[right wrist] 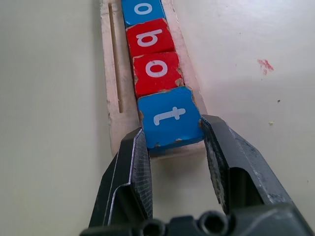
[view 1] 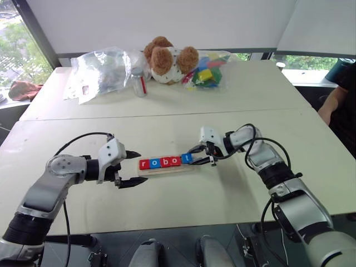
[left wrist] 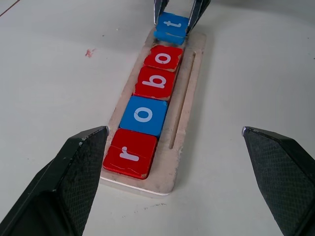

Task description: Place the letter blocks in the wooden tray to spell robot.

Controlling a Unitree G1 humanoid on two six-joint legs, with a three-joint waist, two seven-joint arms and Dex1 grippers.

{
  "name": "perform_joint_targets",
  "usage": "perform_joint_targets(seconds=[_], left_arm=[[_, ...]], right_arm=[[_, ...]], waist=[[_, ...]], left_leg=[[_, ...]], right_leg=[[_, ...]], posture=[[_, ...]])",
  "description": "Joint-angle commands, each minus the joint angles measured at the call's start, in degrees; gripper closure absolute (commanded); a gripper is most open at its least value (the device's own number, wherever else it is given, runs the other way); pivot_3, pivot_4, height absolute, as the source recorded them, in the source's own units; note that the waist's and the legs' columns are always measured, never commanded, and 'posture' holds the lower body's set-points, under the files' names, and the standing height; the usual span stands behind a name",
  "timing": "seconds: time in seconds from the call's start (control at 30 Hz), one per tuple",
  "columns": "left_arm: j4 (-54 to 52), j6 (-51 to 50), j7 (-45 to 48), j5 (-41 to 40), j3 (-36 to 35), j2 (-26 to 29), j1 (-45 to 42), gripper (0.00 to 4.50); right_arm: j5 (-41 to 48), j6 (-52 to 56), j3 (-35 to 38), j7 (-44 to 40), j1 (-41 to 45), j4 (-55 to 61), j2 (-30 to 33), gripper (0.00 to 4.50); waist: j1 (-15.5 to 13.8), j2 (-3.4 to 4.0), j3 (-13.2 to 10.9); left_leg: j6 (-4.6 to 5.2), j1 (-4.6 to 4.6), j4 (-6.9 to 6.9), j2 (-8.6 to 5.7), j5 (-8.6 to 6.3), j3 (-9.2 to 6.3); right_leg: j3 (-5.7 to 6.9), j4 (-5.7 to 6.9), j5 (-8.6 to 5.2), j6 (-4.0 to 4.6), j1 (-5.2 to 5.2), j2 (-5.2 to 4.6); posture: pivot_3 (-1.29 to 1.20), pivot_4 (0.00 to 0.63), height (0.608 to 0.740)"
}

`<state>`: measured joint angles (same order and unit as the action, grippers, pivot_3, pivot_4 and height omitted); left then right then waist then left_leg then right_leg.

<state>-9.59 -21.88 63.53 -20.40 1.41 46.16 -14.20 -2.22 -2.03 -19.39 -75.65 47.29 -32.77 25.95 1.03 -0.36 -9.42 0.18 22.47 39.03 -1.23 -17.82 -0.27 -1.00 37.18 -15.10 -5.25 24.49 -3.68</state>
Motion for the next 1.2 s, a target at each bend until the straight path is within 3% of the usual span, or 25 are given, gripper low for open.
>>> perform_joint_targets(seconds=[0.03,0.27,0.5,1.2], left_arm=[[-1.1,0.5,-0.1,0.0,-0.5,0.2,-0.6,0.00],[-1.3,0.3,-0.5,0.0,-0.4,-0.1,-0.6,0.00],[-1.2,0.2,-0.8,0.0,-0.3,-0.3,-0.9,0.00],[0.2,1.0,-0.4,1.3,0.2,-1.4,-1.9,0.00]], right_arm=[[-0.2,-0.9,-0.2,0.3,0.1,1.5,-0.6,3.40],[-0.2,-0.9,-0.4,0.5,0.0,1.4,-0.9,3.40],[1.1,0.8,1.1,1.5,0.7,3.4,-0.9,0.02],[3.6,5.1,2.6,0.7,-3.5,6.1,0.1,0.02]], waist=[[0.0,0.00,0.0],[0.0,0.00,0.0],[0.0,0.00,0.0],[0.0,0.00,0.0]], left_leg=[[0.00,0.00,0.00,0.00,0.00,0.00],[0.00,0.00,0.00,0.00,0.00,0.00],[0.00,0.00,0.00,0.00,0.00,0.00],[0.00,0.01,0.01,0.00,0.00,0.01]], right_leg=[[0.00,0.00,0.00,0.00,0.00,0.00],[0.01,0.00,0.00,0.00,0.00,0.00],[0.00,0.00,0.00,0.00,0.00,0.00],[0.00,0.00,0.00,0.00,0.00,0.00]], posture=[[0.00,0.150,0.740],[0.00,0.150,0.740],[0.00,0.150,0.740],[0.00,0.150,0.740]])
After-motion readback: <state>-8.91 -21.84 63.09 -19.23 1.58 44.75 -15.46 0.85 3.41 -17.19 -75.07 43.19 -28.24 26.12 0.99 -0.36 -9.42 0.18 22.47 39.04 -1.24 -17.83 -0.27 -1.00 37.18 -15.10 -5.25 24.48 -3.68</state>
